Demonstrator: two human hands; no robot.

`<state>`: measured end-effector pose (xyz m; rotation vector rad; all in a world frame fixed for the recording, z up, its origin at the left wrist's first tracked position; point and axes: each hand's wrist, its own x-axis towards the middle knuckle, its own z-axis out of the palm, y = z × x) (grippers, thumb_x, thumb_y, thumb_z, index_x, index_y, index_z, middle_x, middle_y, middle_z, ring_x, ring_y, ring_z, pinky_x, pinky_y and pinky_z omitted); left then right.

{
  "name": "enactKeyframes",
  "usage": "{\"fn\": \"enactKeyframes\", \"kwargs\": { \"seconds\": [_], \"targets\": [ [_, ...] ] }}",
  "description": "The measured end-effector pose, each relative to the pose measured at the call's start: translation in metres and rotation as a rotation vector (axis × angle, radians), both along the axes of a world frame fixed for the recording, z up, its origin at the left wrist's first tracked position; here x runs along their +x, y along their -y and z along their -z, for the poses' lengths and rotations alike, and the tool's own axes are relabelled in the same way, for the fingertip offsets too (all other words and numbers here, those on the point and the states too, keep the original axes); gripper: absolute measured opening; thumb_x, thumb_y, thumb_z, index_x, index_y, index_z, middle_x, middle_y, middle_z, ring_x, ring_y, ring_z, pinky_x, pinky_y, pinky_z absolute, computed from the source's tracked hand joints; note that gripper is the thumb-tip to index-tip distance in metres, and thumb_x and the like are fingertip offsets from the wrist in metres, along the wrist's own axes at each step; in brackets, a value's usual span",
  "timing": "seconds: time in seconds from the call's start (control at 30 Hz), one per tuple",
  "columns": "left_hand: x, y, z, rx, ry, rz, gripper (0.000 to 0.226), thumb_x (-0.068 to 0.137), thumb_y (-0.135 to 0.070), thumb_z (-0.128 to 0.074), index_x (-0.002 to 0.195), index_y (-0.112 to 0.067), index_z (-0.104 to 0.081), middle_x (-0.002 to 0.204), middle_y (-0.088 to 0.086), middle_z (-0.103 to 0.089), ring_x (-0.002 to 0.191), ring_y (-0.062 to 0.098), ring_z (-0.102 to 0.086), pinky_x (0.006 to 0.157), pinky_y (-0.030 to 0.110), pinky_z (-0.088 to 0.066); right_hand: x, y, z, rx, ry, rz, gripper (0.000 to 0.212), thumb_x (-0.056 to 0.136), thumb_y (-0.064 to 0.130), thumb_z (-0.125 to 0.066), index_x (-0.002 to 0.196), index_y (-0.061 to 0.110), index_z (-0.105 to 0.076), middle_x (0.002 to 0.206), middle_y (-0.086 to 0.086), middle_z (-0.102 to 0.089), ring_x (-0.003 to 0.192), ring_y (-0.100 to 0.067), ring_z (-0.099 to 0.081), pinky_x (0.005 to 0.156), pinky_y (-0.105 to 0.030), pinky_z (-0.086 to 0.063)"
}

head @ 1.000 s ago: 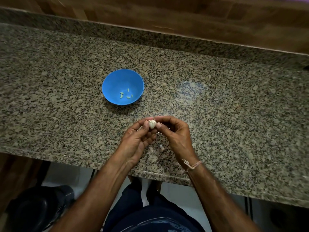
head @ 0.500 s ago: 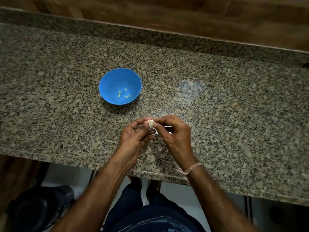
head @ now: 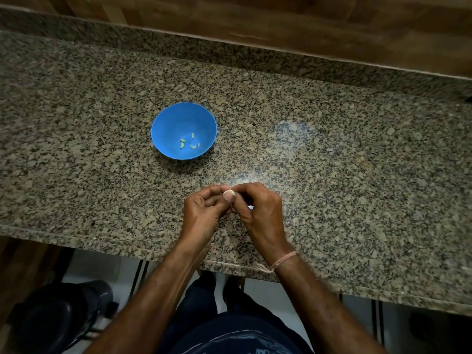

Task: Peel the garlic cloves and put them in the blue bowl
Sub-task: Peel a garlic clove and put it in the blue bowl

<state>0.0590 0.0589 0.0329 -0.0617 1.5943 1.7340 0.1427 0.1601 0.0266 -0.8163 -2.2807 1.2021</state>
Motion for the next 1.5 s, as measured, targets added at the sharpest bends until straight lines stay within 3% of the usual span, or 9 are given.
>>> {"fn": "enactKeyframes", "kwargs": {
  "seconds": [0.13,0.3,0.53,0.73,0.87,1.13,1.27,1.4,1.5],
  "targets": [
    [-0.002,-0.001,0.004,0.034,0.056,-0.023,0.018,0.093,-0.006,-0.072,0.110,-0.007,-0.071,0.102,0.015,-0.079,0.096,0.021,-0.074,0.078,0.027,-0.058,-0.002,0.004,-0.001,-0.298,-0.061,0.117,0.005,0.092,0.015,-0.078,0.095,0.016,-0.074,0.092,0.006,-0.073,0.088,-0.011,-0.071,0.077,-0.034,-0.062],
    [0.000,0.000,0.008,0.082,0.076,-0.051,0.027,0.082,-0.014,-0.076,0.108,-0.008,-0.070,0.101,0.013,-0.079,0.094,0.018,-0.075,0.078,0.025,-0.059,-0.004,0.005,-0.002,-0.453,-0.053,0.137,0.011,0.087,0.013,-0.082,0.094,0.014,-0.073,0.088,0.003,-0.074,0.083,-0.013,-0.072,0.076,-0.033,-0.063],
    [-0.001,0.001,0.015,0.043,0.005,-0.071,0.017,0.088,-0.003,-0.074,0.105,-0.005,-0.070,0.107,0.016,-0.078,0.102,0.023,-0.075,0.083,0.027,-0.059,-0.009,0.006,0.003,-0.519,-0.027,0.129,0.011,0.088,0.009,-0.081,0.090,0.013,-0.070,0.084,0.000,-0.073,0.077,-0.012,-0.069,0.069,-0.024,-0.060],
    [-0.004,0.001,0.021,-0.010,-0.061,-0.088,0.016,0.089,0.000,-0.075,0.103,-0.004,-0.069,0.103,0.014,-0.078,0.099,0.024,-0.075,0.079,0.025,-0.059,-0.017,0.012,0.012,-0.568,0.034,0.180,0.010,0.090,0.012,-0.079,0.092,0.015,-0.069,0.088,-0.002,-0.074,0.084,-0.020,-0.071,0.073,-0.030,-0.062],
    [-0.005,0.001,0.026,-0.001,-0.054,-0.095,0.018,0.092,-0.001,-0.072,0.109,-0.005,-0.068,0.102,0.018,-0.076,0.094,0.024,-0.074,0.077,0.026,-0.059,-0.020,0.021,0.013,-0.571,0.019,0.259,0.009,0.092,0.013,-0.077,0.099,0.016,-0.071,0.092,0.002,-0.074,0.086,-0.015,-0.073,0.072,-0.025,-0.062],
    [-0.012,0.003,0.040,-0.005,0.026,-0.026,0.018,0.099,-0.006,-0.065,0.115,-0.012,-0.070,0.111,0.012,-0.077,0.110,0.026,-0.073,0.092,0.035,-0.059,-0.025,0.022,0.019,-0.471,0.021,0.231,0.004,0.096,0.009,-0.070,0.097,0.012,-0.069,0.089,0.003,-0.071,0.078,-0.002,-0.066,0.066,-0.014,-0.052],
    [-0.030,0.007,0.050,-0.356,-0.455,0.137,0.020,0.096,-0.013,-0.072,0.114,-0.021,-0.071,0.105,-0.003,-0.075,0.096,0.012,-0.071,0.079,0.027,-0.061,-0.009,0.007,0.029,-0.482,0.108,0.183,0.006,0.095,0.011,-0.072,0.096,0.017,-0.070,0.090,0.003,-0.073,0.083,-0.009,-0.071,0.072,-0.018,-0.058],
    [-0.044,0.003,0.058,-0.464,-0.767,0.236,0.027,0.092,-0.004,-0.074,0.114,-0.019,-0.072,0.110,-0.006,-0.065,0.089,0.002,-0.059,0.068,0.007,-0.048,0.004,0.000,0.039,-0.423,0.232,0.166,0.010,0.092,0.011,-0.076,0.091,0.020,-0.072,0.086,0.006,-0.074,0.078,0.002,-0.070,0.071,-0.013,-0.056],
    [-0.047,0.006,0.068,-0.546,-0.925,0.329,0.041,0.088,-0.007,-0.078,0.124,-0.020,-0.067,0.116,-0.005,-0.057,0.106,0.014,-0.053,0.077,0.024,-0.045,0.004,0.004,0.045,-0.307,0.320,0.118,0.007,0.094,0.011,-0.075,0.092,0.017,-0.073,0.086,0.009,-0.073,0.078,0.002,-0.069,0.070,-0.012,-0.054]
  ]
}}
